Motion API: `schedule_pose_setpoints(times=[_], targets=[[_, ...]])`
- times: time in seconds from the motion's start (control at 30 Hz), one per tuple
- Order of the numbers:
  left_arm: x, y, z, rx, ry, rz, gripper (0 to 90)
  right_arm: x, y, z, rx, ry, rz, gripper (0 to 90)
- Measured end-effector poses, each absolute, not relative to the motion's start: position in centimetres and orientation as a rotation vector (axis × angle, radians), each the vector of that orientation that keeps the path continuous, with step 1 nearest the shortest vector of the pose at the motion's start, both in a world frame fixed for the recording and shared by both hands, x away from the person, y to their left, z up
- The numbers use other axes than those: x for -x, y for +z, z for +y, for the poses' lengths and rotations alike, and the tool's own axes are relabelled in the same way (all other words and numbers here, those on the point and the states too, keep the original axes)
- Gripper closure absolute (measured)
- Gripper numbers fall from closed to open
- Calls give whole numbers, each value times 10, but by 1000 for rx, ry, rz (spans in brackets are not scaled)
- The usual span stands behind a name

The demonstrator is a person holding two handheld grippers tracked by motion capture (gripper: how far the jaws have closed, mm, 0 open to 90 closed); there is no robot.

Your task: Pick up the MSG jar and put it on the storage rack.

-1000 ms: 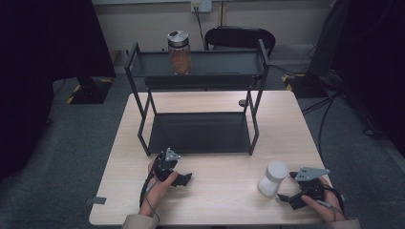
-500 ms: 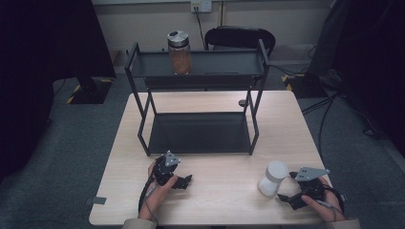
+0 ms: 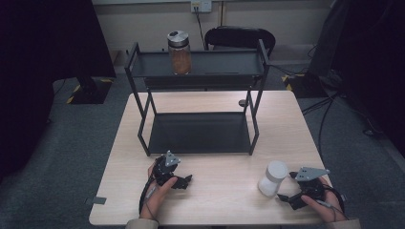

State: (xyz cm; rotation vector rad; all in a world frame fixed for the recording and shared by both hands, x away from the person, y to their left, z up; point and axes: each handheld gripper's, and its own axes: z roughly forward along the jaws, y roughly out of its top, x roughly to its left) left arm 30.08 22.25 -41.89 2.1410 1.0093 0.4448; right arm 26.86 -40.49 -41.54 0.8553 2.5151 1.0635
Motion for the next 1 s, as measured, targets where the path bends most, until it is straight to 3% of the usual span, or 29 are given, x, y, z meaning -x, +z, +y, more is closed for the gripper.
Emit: schedule_pose_setpoints(times=[0.57,1.0], targets=[[-301,-419,222,-2139,443,1011,0,-271,-413,-403,-861,1060,2530,3],[-301,-419,222,-2140,445,1010,0,-273,-400,-415,-834,1245,2496,10]])
